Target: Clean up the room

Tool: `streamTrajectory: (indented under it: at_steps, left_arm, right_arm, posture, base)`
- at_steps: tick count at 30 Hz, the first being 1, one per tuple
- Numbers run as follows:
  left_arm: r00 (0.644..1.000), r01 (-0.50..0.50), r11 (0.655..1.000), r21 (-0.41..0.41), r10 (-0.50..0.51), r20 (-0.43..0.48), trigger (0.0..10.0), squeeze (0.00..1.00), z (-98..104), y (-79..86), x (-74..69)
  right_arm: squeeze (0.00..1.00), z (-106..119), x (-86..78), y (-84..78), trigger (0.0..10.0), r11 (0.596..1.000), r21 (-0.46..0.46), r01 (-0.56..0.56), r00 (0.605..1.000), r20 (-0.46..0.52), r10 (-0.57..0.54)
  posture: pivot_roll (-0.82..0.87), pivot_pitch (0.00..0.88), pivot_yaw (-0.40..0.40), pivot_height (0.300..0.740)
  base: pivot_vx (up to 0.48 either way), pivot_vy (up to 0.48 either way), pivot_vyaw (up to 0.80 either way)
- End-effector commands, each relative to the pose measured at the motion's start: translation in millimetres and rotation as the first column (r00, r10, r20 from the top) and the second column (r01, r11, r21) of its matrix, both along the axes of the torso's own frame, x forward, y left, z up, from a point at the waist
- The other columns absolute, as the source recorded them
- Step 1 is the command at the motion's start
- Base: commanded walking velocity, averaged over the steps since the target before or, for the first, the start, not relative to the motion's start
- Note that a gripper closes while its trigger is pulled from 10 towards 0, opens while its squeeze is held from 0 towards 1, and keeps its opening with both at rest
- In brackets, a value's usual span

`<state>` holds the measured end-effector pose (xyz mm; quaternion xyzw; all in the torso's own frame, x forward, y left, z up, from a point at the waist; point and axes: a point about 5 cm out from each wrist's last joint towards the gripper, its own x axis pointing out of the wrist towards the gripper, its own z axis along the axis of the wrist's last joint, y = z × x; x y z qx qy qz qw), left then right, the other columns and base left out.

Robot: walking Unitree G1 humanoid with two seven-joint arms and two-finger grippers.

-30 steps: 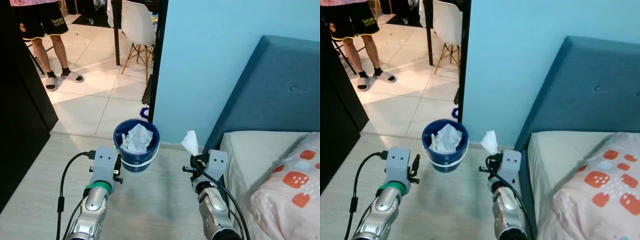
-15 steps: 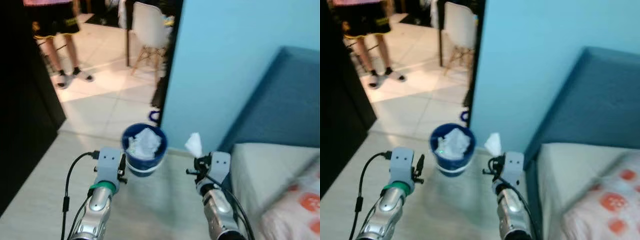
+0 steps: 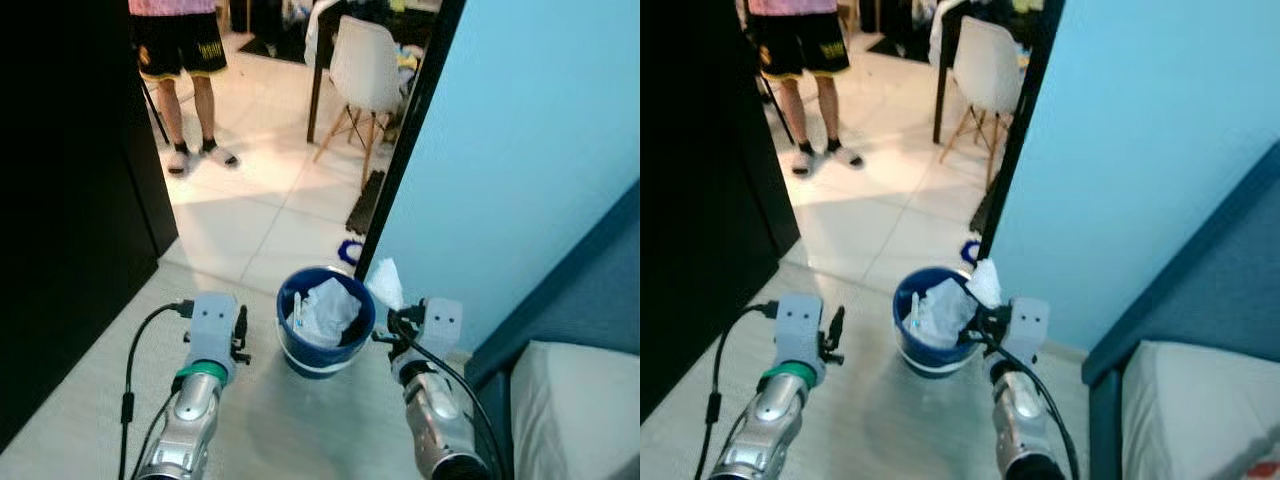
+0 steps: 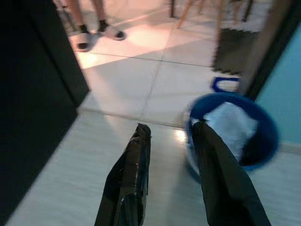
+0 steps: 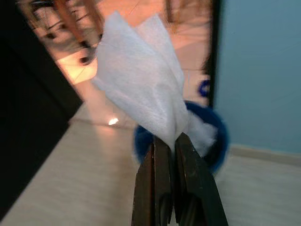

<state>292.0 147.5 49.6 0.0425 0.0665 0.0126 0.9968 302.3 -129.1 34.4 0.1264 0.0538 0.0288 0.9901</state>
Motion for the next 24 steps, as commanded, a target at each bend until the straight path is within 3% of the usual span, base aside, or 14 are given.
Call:
streamTrajectory:
  at_steps: [1, 19, 24]
  left_arm:
    - [1.000, 0.012, 1.000, -0.016, -0.013, -0.011, 10.0, 0.00, -2.9, -5.2, -1.4]
    - [1.000, 0.011, 1.000, -0.022, -0.012, -0.010, 10.0, 0.00, -2.7, -5.4, -0.8]
    - [1.000, 0.016, 1.000, -0.021, -0.016, -0.010, 10.0, 0.00, -2.7, -6.1, -0.4]
  right_arm:
    - [0.00, -5.1, -3.2, -7.8, 10.0, 1.000, -0.003, 0.024, 0.999, -0.024, -0.024]
    - [0.00, -5.4, -2.1, -8.3, 10.0, 1.000, 0.010, 0.025, 0.999, -0.035, -0.024]
    - [0.00, -6.5, -3.0, -9.9, 10.0, 1.000, 0.004, 0.026, 0.999, -0.039, -0.026]
  posture:
    - [0.02, 0.000, -0.002, 0.740]
    - [0.02, 0.000, -0.005, 0.740]
    - [0.01, 0.000, -0.003, 0.740]
  base:
    - [0.322, 0.000, 0.00]
    - [0.324, 0.000, 0.00]
    - [0.325, 0.000, -0.73]
